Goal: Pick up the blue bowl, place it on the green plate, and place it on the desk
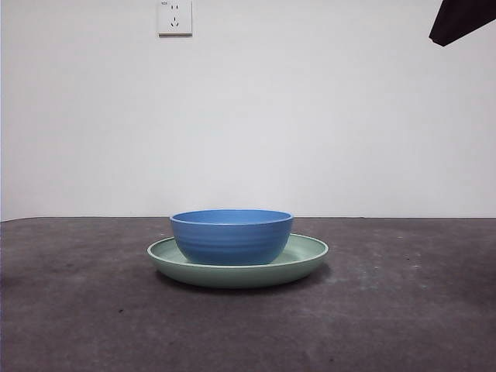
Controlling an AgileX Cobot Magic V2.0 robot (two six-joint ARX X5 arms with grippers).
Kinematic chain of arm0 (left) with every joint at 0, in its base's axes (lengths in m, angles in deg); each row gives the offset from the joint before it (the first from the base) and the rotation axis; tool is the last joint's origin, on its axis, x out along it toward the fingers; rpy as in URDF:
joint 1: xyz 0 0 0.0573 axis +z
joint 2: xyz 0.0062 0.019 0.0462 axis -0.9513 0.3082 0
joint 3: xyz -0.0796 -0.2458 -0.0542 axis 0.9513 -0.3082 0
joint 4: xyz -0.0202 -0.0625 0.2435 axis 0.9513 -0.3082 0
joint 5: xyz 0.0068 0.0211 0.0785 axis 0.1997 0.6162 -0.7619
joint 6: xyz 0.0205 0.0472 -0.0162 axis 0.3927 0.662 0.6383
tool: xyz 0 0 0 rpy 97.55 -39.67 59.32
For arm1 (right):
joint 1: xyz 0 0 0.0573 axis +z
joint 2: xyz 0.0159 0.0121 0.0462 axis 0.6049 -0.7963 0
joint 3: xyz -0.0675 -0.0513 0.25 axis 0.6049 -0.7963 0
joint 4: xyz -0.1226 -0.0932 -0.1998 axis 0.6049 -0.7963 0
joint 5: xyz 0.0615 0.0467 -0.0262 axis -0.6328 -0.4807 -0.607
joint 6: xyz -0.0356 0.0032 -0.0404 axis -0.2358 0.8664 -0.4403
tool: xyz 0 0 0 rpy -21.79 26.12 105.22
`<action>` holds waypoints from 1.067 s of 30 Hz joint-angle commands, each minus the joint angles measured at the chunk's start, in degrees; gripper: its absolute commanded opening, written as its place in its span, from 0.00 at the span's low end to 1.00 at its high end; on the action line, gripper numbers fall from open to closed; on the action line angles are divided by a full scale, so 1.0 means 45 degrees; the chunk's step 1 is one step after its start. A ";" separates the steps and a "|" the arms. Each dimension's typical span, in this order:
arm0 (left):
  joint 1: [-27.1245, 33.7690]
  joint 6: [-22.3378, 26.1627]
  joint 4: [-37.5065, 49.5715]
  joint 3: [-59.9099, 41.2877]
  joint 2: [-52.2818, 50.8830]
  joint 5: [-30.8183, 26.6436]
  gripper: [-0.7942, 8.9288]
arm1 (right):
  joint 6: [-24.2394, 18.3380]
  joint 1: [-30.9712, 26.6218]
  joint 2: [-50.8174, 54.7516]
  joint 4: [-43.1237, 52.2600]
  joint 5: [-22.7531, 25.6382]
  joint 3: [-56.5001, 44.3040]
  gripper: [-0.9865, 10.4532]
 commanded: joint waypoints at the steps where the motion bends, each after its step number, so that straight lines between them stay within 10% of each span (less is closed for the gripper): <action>1: 0.1020 0.0617 0.0491 -0.0986 -0.1331 -0.1054 0.09 | -0.0117 0.0068 -0.0102 0.0126 0.0000 0.0228 0.10; 32: 0.2628 -0.0641 0.1797 -0.8850 -0.6756 -0.2079 0.09 | -0.0117 0.0068 -0.0102 0.0126 0.0000 0.0228 0.10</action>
